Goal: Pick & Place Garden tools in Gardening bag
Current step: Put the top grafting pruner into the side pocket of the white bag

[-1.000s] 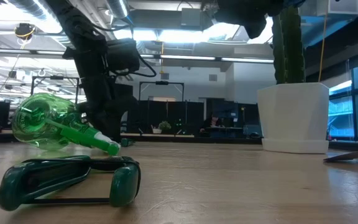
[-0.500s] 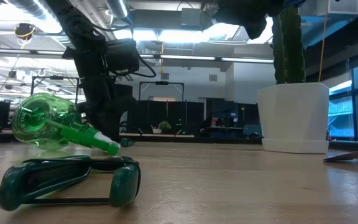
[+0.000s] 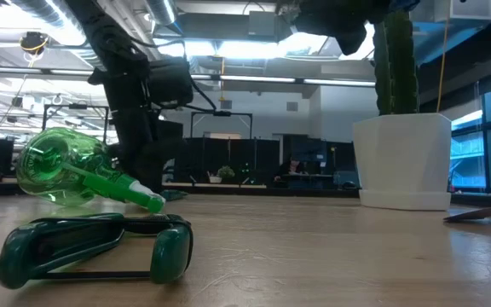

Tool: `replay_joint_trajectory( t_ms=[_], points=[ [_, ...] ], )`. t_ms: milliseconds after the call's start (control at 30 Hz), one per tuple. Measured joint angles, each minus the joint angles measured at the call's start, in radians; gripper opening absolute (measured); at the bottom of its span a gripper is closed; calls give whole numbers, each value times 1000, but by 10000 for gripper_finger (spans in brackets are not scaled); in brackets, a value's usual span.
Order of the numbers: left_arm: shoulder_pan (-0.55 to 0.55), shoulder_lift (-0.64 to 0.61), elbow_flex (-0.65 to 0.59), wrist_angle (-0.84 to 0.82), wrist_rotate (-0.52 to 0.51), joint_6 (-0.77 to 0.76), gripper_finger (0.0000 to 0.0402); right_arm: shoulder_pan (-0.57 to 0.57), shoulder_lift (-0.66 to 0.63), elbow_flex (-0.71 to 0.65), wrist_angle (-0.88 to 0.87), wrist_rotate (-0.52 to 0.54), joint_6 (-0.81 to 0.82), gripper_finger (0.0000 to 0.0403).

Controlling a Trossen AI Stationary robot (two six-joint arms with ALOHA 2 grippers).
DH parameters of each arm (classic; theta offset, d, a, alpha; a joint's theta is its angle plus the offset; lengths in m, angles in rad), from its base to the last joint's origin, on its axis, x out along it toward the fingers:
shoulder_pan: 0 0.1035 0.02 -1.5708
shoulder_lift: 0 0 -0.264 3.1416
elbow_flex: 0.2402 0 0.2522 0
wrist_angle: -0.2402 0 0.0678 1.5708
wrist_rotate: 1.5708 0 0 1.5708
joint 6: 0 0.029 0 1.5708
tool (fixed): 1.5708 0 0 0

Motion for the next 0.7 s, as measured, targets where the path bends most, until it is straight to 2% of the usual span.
replay_joint_trajectory(
  t_ms=[167,300,600,700],
  points=[
    [-9,53,35,-35,-32,3,79,0,0,0,-5,0,4,167],
    [-23,37,63,-66,-49,13,26,0,0,0,-5,0,6,167],
    [-44,10,124,-178,-132,29,22,0,0,0,-28,1,26,167],
    [-62,-16,129,-169,-140,28,22,0,0,0,-35,1,31,167]
  ],
)
